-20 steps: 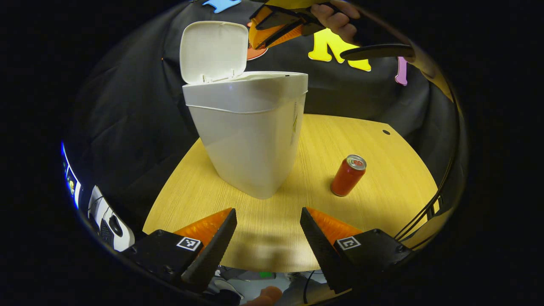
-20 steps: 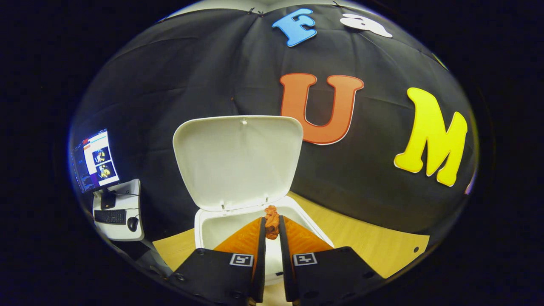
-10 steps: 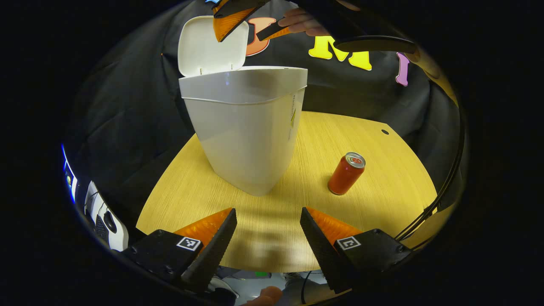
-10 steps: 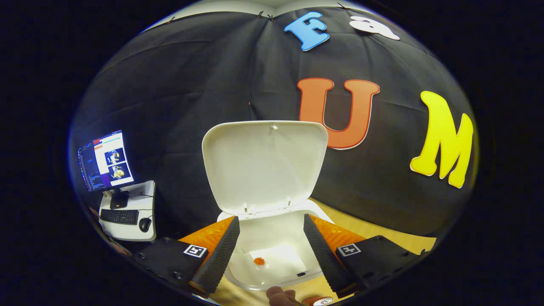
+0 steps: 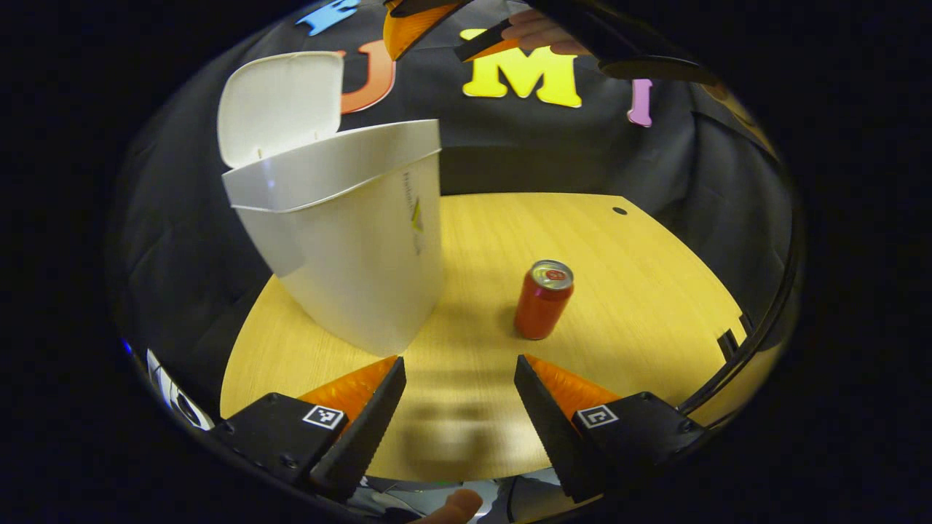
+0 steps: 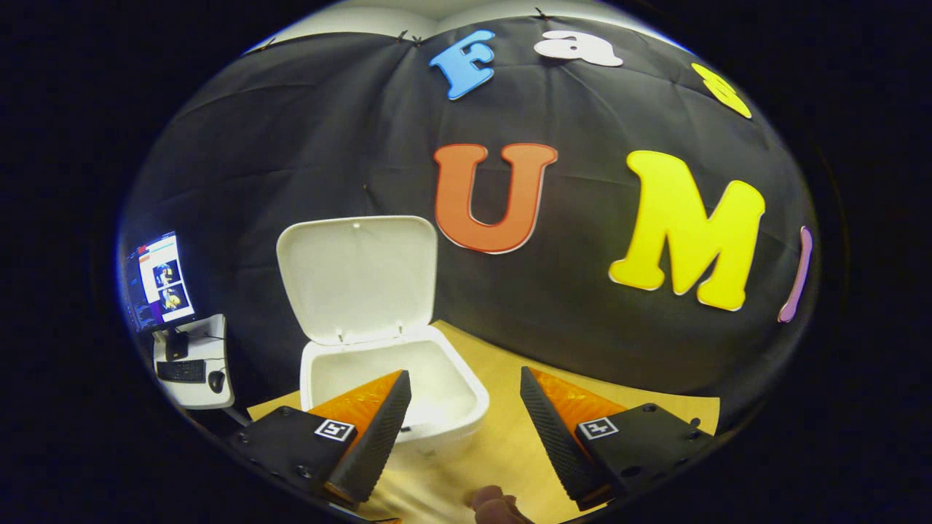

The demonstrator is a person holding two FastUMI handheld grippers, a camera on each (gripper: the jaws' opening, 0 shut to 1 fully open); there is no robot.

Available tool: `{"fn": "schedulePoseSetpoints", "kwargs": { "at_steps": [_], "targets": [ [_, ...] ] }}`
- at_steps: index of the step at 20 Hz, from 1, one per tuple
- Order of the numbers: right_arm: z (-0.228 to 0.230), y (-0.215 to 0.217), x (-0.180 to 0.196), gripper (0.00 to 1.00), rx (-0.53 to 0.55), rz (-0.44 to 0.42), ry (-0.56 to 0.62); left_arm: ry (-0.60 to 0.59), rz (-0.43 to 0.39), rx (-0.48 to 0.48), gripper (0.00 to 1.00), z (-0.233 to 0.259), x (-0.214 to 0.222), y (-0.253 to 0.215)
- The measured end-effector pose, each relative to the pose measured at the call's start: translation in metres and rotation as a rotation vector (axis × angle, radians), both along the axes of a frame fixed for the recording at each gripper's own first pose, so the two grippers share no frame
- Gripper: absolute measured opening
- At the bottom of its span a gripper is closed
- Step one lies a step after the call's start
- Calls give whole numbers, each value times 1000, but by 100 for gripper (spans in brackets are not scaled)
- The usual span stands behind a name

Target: Press the lid of the desktop garbage bin to open it, pick up the crumpled paper on the desktop and throw it into the bin, then pick up the pop can on the desktop and drop it into the bin, and finally close the garbage bin lid.

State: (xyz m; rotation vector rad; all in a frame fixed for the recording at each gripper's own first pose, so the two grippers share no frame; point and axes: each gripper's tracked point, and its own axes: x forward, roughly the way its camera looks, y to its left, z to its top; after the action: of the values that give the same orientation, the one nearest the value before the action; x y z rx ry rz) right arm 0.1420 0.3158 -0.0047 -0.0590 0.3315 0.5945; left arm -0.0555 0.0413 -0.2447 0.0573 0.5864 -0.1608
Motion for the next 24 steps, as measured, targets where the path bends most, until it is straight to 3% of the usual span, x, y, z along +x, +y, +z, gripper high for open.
{"fn": "schedulePoseSetpoints", "kwargs": {
  "at_steps": [6, 13, 16, 24],
  "targets": [
    [-22, -134, 9, 95, -18, -215, 33, -27, -106, 33, 100, -9, 16, -61],
    [-64, -270, -33, 95, -96, -405, 89, 1, -89, -13, 100, -38, 36, -101],
    [-71, -308, -51, 95, -91, -477, 117, -8, -69, -22, 100, -48, 52, -104],
    [-103, -354, -95, 95, -149, -535, 201, -31, -18, -14, 100, -76, 113, -103]
  ]
}}
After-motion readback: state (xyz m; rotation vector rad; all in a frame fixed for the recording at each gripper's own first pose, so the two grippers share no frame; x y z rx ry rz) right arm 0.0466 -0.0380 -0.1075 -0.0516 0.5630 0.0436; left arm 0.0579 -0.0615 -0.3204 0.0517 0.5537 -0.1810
